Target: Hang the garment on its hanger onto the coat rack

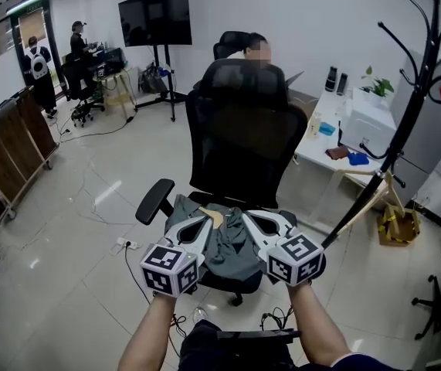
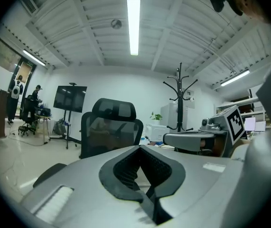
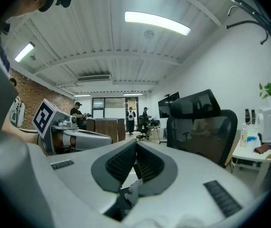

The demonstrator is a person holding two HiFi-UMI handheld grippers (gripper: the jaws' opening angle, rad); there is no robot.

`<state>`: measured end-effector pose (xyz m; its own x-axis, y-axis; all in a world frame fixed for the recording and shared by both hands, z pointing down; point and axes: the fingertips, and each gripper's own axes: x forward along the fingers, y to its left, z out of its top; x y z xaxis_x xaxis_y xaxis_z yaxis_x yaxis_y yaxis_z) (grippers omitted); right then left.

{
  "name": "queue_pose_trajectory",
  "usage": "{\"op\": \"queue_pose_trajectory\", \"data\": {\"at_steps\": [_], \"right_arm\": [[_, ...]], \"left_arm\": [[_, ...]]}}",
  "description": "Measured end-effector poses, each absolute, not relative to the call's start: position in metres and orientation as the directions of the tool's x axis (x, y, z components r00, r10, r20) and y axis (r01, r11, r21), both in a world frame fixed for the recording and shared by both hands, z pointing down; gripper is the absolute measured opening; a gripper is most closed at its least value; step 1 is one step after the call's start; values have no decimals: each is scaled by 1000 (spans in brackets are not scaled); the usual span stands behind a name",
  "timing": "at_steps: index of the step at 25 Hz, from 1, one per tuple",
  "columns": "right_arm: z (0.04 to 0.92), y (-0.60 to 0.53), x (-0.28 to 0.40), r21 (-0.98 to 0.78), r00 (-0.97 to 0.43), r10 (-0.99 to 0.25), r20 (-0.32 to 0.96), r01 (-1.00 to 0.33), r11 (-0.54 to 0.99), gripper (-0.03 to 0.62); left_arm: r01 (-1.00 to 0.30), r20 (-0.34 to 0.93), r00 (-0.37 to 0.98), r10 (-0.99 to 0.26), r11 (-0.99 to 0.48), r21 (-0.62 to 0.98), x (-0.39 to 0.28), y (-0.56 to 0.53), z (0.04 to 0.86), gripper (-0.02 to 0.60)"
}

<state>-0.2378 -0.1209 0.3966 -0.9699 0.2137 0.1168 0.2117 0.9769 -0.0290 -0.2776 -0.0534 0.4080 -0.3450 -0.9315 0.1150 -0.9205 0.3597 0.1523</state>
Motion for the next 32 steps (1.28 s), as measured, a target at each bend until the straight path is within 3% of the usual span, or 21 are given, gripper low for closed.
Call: {"op": "queue_pose_trajectory", "data": {"at_steps": [13, 32], "right_arm": [[420, -118, -355, -89, -973, 161, 164, 148, 985, 12], [528, -153, -377, -248, -926, 172, 337, 89, 965, 12]], "left_arm": [[-946, 161, -242, -957, 270, 182, -404, -65, 443, 1], [-909, 306, -233, -923, 319, 268, -419, -94, 525, 1]]}}
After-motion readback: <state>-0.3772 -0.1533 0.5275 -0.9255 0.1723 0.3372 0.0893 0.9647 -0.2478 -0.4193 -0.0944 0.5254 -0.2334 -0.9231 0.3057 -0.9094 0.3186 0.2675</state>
